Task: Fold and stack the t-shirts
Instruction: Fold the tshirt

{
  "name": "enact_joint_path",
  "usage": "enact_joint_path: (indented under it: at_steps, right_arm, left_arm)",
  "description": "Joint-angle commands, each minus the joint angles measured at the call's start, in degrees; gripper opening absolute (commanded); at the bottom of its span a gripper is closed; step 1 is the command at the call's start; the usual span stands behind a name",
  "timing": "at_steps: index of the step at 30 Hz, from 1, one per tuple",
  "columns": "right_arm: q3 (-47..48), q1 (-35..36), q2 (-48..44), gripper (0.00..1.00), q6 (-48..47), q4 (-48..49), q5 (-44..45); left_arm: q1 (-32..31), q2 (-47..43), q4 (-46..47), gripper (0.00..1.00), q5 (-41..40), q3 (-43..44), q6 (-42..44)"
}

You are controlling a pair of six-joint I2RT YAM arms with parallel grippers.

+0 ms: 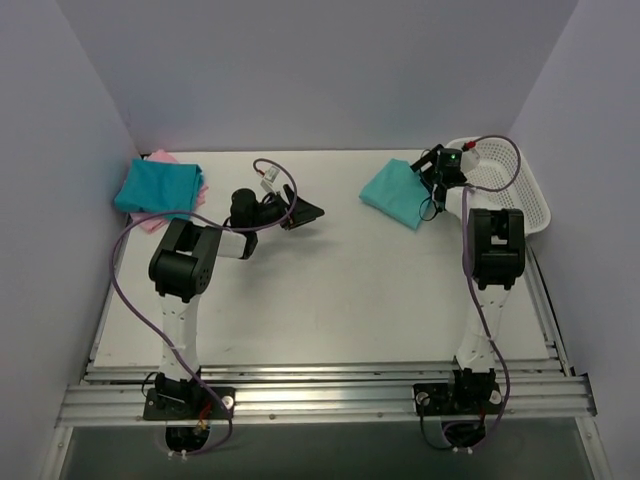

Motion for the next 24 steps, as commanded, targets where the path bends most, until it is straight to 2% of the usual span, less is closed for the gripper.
enact_joint_path:
  at_steps: [1,7,17,24]
  right_arm:
    - [1.7,-1.4,-1.5,0.78,-0.5,-1.5,1.4]
    - [-1.1,-1.9,-4.7,0.8,-0.8,-5.4,8.4]
    - [-0.9,-1.5,3.7,0.77,1.2,-6.3,4.9]
    - [8.4,1.1,9.7,0.78,0.3,-10.8,5.9]
  left_arm:
    - [-0.3,-3.4,0.8,0.94,0.0,-0.1,1.9]
    - [-0.2,-3.5,1.4,0.94,0.4,-1.1,1.6]
    - [-0.1,-5.0,3.4,0.94,0.5,-3.1,1.1]
    - [0.9,-4.6,5.7,0.94,1.4,-3.8,0.1]
